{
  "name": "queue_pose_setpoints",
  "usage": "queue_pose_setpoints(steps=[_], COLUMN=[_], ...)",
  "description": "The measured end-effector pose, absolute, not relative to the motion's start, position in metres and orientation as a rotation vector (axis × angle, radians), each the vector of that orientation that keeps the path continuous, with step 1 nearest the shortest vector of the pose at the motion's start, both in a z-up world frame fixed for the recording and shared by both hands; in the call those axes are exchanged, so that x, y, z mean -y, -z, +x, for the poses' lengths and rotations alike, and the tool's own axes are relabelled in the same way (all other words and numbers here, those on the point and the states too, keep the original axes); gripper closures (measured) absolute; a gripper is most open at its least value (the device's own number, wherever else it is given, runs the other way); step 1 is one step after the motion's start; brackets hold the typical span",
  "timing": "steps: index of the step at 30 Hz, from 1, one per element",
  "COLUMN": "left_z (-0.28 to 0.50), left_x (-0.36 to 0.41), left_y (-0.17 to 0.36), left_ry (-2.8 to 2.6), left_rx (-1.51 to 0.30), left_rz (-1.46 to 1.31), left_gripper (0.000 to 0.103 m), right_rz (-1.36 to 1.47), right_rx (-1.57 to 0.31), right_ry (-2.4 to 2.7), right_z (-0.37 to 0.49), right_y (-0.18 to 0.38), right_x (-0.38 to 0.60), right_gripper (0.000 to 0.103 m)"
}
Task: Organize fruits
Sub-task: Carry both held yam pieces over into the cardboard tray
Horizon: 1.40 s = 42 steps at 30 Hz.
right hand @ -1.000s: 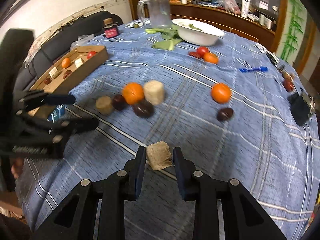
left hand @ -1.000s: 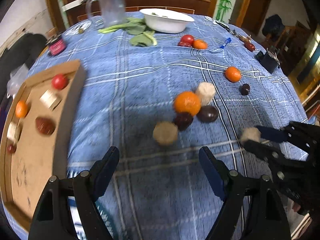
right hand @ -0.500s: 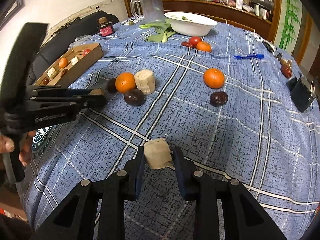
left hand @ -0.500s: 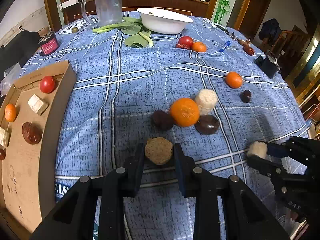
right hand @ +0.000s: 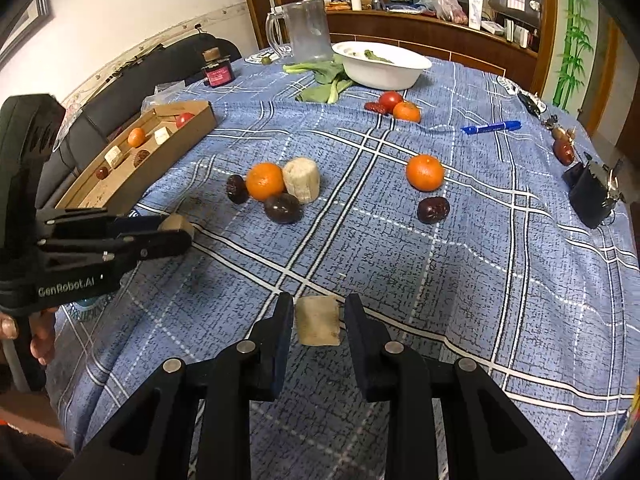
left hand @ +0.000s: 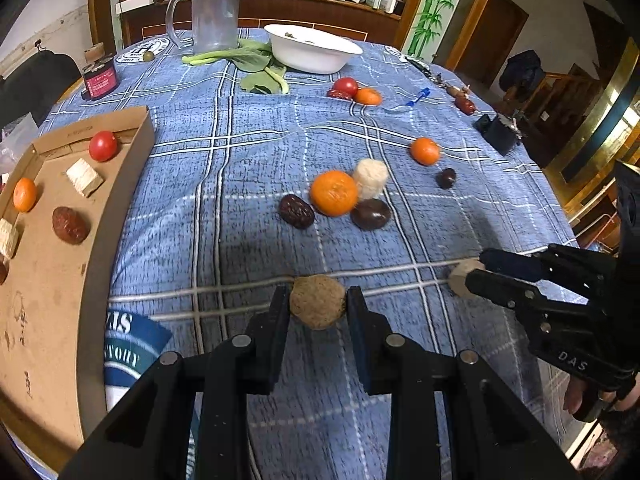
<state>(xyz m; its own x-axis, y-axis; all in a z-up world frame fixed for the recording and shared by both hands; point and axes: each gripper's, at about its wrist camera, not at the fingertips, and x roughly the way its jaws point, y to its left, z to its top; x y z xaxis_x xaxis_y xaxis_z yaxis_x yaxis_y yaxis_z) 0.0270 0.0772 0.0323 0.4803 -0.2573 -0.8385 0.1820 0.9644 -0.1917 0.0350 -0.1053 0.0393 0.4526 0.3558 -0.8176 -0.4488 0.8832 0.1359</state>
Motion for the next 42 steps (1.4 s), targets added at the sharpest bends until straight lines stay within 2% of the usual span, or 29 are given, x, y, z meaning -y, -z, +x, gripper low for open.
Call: queue_pose_setpoints(steps=[15, 18, 20, 32, 42], left_z=[0.016, 0.018, 0.017, -0.002, -0.017], left_x=[-0.08, -0.081, -0.082, -0.096, -0.134], left_y=[-0.023, -0.018, -0.019, -0.055, -0.087], left_ry=[0.283, 0.274, 0.28, 0.292, 0.246], left_rx=[-1.069, -1.079, -1.079, -1.006, -0.938], left_rz=[-0.058, -0.057, -0.066, -0.11, -0.149], left_gripper=[0.076, 0.076, 0.076, 0.075, 0.075], right_rz=[-0.201, -0.185, -0.176, -0.208, -0.249], right_rx=[-1.022, -1.018, -1.017, -0.958, -0.912], right_ry=[-0.474, -0.468, -0.461, -0.473, -0.548], right_z=[0.039, 0.04, 0.038, 0.022, 0.024], right_y=[-0.019, -0.019, -0.023, -0.055, -0.075], right_x=[0.092, 0.094, 0.096, 0.091, 0.038], right_gripper=[0.074, 0.08, 0.08, 0.079, 0.079])
